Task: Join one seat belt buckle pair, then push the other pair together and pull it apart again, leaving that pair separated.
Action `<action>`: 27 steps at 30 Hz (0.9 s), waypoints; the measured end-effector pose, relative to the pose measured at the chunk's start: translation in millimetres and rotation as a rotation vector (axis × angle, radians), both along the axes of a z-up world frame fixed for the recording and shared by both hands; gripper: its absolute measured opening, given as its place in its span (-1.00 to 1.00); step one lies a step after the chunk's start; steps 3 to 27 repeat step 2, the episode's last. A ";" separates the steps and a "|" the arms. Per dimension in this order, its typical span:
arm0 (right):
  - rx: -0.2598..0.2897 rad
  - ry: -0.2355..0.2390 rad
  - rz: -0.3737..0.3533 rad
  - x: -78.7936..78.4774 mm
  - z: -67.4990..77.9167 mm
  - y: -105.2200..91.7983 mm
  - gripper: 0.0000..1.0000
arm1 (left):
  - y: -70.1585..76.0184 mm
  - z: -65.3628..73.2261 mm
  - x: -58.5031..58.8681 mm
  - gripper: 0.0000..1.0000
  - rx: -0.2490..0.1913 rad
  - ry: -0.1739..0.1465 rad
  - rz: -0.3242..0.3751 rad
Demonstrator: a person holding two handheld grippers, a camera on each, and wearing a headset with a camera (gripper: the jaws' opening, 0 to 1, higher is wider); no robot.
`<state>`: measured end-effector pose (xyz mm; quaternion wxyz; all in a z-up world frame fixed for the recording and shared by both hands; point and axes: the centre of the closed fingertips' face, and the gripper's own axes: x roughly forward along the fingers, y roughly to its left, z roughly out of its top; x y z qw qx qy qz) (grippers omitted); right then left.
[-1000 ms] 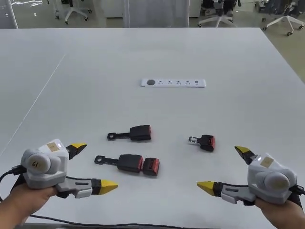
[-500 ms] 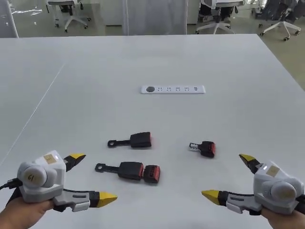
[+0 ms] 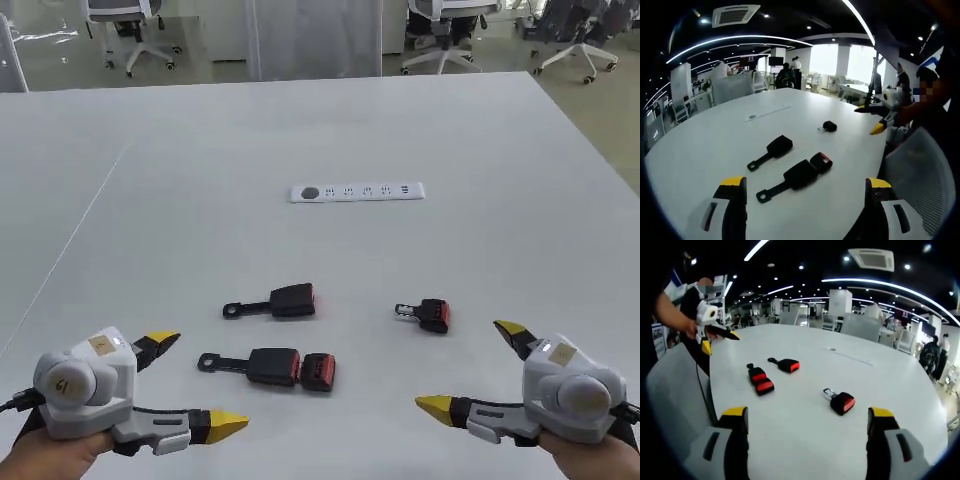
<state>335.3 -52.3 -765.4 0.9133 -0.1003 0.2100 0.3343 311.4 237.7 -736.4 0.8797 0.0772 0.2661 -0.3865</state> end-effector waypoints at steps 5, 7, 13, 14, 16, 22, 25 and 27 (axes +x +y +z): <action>0.002 0.006 -0.001 -0.3 -1.5 1.1 0.99 | 0.3 -1.5 0.2 1.00 0.000 0.005 0.000; 0.002 0.006 -0.001 -0.3 -1.5 1.1 0.99 | 0.3 -1.5 0.2 1.00 0.000 0.005 0.000; 0.002 0.006 -0.001 -0.3 -1.5 1.1 0.99 | 0.3 -1.5 0.2 1.00 0.000 0.005 0.000; 0.002 0.006 -0.001 -0.3 -1.5 1.1 0.99 | 0.3 -1.5 0.2 1.00 0.000 0.005 0.000; 0.002 0.006 -0.001 -0.3 -1.5 1.1 0.99 | 0.3 -1.5 0.2 1.00 0.000 0.005 0.000; 0.002 0.006 -0.001 -0.3 -1.5 1.1 0.99 | 0.3 -1.5 0.2 1.00 0.000 0.005 0.000; 0.002 0.006 -0.001 -0.3 -1.5 1.1 0.99 | 0.3 -1.5 0.2 1.00 0.000 0.005 0.000; 0.002 0.006 -0.001 -0.3 -1.5 1.1 0.99 | 0.3 -1.5 0.2 1.00 0.000 0.005 0.000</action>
